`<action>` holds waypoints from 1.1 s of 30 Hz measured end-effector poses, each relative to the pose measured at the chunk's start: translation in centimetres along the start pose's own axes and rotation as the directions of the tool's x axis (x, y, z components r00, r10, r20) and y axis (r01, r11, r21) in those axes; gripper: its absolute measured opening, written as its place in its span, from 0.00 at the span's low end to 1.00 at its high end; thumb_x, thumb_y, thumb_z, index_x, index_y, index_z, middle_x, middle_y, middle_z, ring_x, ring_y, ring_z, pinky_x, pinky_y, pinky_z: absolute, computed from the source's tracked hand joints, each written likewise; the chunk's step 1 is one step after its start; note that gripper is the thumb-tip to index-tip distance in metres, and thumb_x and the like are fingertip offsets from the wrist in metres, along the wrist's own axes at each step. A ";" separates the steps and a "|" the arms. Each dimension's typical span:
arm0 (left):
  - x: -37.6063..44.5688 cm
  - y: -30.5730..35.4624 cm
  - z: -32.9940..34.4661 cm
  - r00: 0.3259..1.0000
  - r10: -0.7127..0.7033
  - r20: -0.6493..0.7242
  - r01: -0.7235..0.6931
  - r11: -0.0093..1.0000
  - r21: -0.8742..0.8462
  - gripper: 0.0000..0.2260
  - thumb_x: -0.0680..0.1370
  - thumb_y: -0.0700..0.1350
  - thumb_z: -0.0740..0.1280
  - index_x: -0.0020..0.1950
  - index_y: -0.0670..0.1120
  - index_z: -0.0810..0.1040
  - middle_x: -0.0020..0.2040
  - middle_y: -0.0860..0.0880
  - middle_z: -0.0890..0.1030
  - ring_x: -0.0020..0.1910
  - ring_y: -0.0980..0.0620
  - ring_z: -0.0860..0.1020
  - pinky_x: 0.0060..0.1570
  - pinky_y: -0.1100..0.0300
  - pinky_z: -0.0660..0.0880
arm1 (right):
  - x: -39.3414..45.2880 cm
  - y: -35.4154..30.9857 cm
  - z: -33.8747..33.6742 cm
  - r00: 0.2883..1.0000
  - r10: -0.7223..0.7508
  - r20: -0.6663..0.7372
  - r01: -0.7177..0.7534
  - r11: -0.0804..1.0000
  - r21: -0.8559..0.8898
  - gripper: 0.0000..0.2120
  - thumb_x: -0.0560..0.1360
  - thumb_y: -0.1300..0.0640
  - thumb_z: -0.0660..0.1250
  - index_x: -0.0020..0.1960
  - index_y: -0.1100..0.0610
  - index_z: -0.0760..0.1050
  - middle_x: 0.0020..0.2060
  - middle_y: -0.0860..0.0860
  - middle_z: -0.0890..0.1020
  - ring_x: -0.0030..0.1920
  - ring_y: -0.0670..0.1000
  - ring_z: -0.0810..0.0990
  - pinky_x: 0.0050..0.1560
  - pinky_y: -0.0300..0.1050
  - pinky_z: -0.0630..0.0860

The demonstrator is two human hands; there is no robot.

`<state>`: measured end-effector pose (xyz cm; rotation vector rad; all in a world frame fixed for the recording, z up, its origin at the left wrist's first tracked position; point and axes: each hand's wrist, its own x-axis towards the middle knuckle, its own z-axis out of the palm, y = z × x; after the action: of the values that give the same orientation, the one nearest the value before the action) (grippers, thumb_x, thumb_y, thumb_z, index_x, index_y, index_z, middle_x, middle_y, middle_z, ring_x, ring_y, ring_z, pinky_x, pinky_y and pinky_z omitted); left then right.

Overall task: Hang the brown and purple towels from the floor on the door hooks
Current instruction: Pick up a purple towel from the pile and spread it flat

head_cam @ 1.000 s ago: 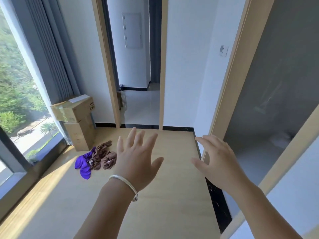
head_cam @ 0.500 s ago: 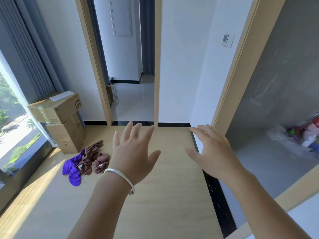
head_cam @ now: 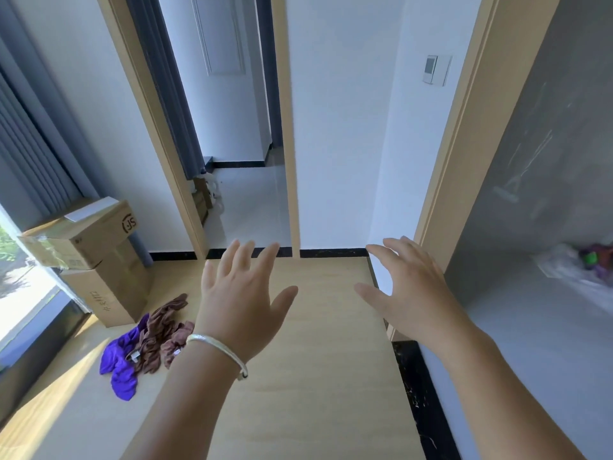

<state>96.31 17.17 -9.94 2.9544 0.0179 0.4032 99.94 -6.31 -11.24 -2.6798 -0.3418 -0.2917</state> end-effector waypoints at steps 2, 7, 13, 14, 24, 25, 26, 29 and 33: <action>2.7 1.2 0.9 1.000 -0.011 -0.016 0.011 1.000 0.007 0.30 0.77 0.67 0.55 0.76 0.58 0.52 0.76 0.50 0.59 0.77 0.48 0.49 0.74 0.44 0.49 | 2.8 1.9 -0.3 1.000 -0.006 0.015 0.006 1.000 0.003 0.31 0.75 0.38 0.61 0.75 0.45 0.60 0.74 0.46 0.61 0.76 0.49 0.50 0.75 0.54 0.51; 8.3 3.4 3.1 0.999 -0.044 -0.012 0.044 0.999 0.021 0.31 0.76 0.67 0.54 0.76 0.57 0.53 0.76 0.50 0.60 0.77 0.48 0.52 0.74 0.42 0.51 | 8.2 5.6 -0.2 0.998 -0.023 0.056 0.022 0.999 0.025 0.32 0.75 0.38 0.62 0.75 0.45 0.58 0.75 0.46 0.60 0.77 0.48 0.49 0.76 0.53 0.50; 14.1 4.4 5.3 0.998 -0.053 0.020 0.053 0.998 0.021 0.32 0.76 0.68 0.53 0.76 0.57 0.53 0.76 0.50 0.60 0.77 0.47 0.51 0.74 0.42 0.51 | 13.8 8.0 0.5 0.996 -0.032 0.088 0.029 0.999 0.036 0.32 0.76 0.39 0.62 0.76 0.46 0.56 0.75 0.45 0.60 0.77 0.48 0.48 0.76 0.53 0.50; 15.1 4.4 5.6 0.998 -0.055 0.024 0.054 0.998 0.018 0.32 0.76 0.68 0.53 0.76 0.57 0.52 0.76 0.50 0.60 0.77 0.47 0.51 0.74 0.42 0.51 | 14.8 8.2 0.6 0.995 -0.034 0.091 0.030 0.999 0.039 0.32 0.76 0.39 0.62 0.76 0.46 0.56 0.75 0.45 0.60 0.77 0.47 0.48 0.76 0.53 0.49; 29.4 1.1 10.0 0.996 -0.073 0.051 0.075 0.996 -0.048 0.32 0.76 0.67 0.53 0.77 0.55 0.52 0.76 0.49 0.59 0.78 0.47 0.50 0.75 0.42 0.52 | 29.1 9.5 4.0 0.994 -0.043 0.096 0.044 0.999 -0.004 0.32 0.76 0.42 0.62 0.76 0.47 0.55 0.74 0.45 0.60 0.77 0.47 0.48 0.76 0.54 0.50; 31.2 0.4 10.4 0.996 -0.077 0.052 0.080 0.995 -0.055 0.32 0.77 0.67 0.53 0.77 0.55 0.52 0.76 0.49 0.59 0.78 0.47 0.50 0.75 0.42 0.52 | 31.1 9.4 4.4 0.994 -0.051 0.096 0.052 0.999 -0.011 0.32 0.76 0.42 0.62 0.76 0.47 0.55 0.74 0.45 0.60 0.77 0.48 0.48 0.76 0.54 0.50; 33.1 -0.2 10.7 0.995 -0.084 0.053 0.087 0.994 -0.062 0.32 0.77 0.67 0.53 0.77 0.55 0.52 0.76 0.49 0.59 0.78 0.47 0.50 0.74 0.42 0.52 | 33.2 9.2 4.7 0.994 -0.058 0.097 0.060 0.998 -0.020 0.32 0.76 0.42 0.62 0.76 0.47 0.56 0.74 0.45 0.61 0.77 0.48 0.49 0.76 0.54 0.51; 38.5 -2.4 11.6 0.992 -0.117 0.041 0.120 0.990 -0.079 0.32 0.77 0.67 0.53 0.77 0.56 0.52 0.77 0.49 0.59 0.78 0.47 0.49 0.75 0.43 0.52 | 39.2 8.6 5.6 0.992 -0.082 0.096 0.087 0.995 -0.044 0.32 0.76 0.41 0.63 0.76 0.49 0.57 0.73 0.46 0.62 0.76 0.49 0.51 0.75 0.53 0.53; 44.7 -5.3 12.6 0.989 -0.146 0.019 0.148 0.983 -0.105 0.32 0.77 0.66 0.55 0.77 0.56 0.53 0.76 0.50 0.59 0.78 0.48 0.49 0.74 0.43 0.52 | 46.1 8.1 7.6 0.991 -0.091 0.096 0.094 0.995 -0.025 0.31 0.76 0.42 0.63 0.76 0.49 0.58 0.72 0.46 0.63 0.76 0.49 0.52 0.75 0.50 0.53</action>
<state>142.80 21.92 -10.90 2.8268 0.2057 0.3550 147.02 -1.27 -9.42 -2.7167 -0.4948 -0.1989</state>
